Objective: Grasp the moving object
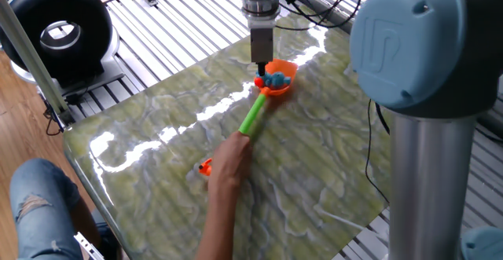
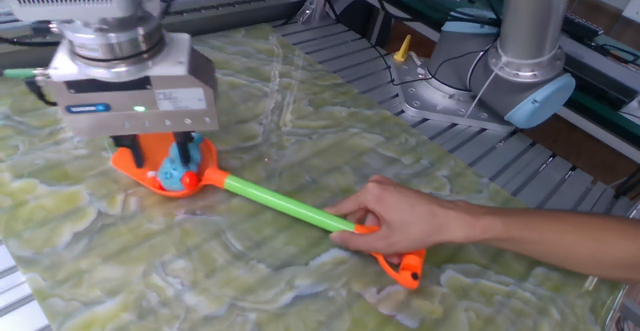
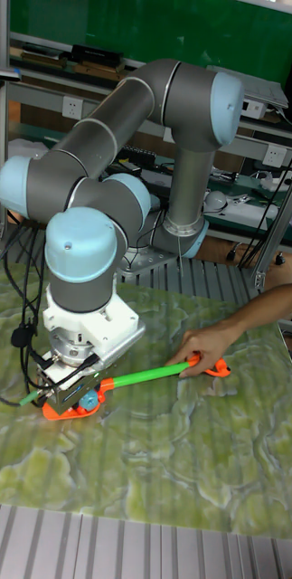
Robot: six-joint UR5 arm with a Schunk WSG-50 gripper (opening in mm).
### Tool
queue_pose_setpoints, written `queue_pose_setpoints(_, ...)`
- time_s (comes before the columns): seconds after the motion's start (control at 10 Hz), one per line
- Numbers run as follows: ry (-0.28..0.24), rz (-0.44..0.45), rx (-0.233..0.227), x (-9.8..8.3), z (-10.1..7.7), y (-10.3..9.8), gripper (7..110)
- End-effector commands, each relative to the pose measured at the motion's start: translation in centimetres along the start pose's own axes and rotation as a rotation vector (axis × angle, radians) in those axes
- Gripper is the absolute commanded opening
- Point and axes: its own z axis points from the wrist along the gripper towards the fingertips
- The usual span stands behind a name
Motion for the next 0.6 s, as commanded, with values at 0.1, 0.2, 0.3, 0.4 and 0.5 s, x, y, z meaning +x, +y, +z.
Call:
queue_pose_setpoints(0.1, -0.01, 0.083, 0.022, 0.9, 1.4, 0.1, 44)
queue_pose_setpoints(0.2, -0.005, 0.083, 0.017, 1.7, 1.9, 0.1, 44)
queue_pose_setpoints(0.3, 0.026, 0.085, -0.02, 3.2, 1.7, 1.5, 44)
queue_pose_setpoints(0.4, 0.055, 0.088, -0.025, 4.4, 0.9, 2.1, 44)
queue_pose_setpoints(0.5, 0.066, 0.093, -0.033, 5.0, 0.3, 2.5, 44)
